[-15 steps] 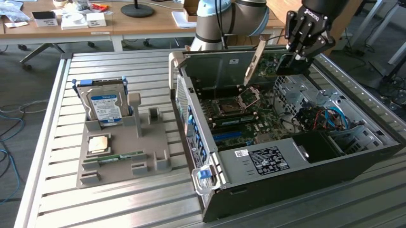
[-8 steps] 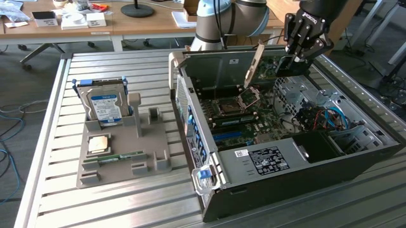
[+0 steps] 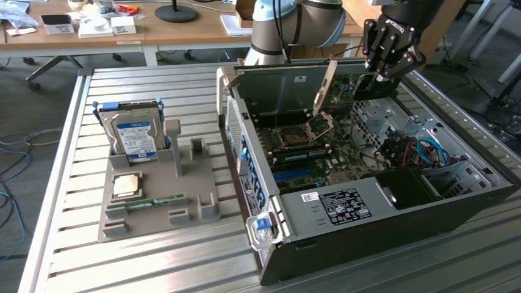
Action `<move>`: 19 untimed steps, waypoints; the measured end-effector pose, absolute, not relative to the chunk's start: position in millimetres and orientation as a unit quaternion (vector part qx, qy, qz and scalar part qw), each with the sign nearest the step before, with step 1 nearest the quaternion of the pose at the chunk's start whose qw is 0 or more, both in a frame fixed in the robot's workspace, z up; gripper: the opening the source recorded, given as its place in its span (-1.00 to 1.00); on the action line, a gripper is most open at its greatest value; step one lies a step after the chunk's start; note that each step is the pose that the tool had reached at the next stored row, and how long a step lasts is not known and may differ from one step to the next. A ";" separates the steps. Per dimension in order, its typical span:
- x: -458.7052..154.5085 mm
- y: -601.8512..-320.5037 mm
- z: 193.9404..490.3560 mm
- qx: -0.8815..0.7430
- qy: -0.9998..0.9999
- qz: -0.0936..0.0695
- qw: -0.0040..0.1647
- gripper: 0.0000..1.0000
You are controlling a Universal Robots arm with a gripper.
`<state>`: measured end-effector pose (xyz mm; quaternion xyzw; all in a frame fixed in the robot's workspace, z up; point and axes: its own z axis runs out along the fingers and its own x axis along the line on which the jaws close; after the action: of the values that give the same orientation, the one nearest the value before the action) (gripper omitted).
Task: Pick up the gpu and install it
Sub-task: 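Insert the gpu into the slot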
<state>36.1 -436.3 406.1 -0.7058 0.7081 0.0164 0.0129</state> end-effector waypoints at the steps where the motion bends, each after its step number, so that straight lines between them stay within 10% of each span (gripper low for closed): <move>1: 36.0 -436.3 406.1 -0.706 0.708 0.016 0.013 -0.47; 19: 33.1 -436.3 405.6 -0.706 0.708 0.016 0.013 -0.47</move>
<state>33.1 -436.3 405.6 -0.7058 0.7081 0.0165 0.0130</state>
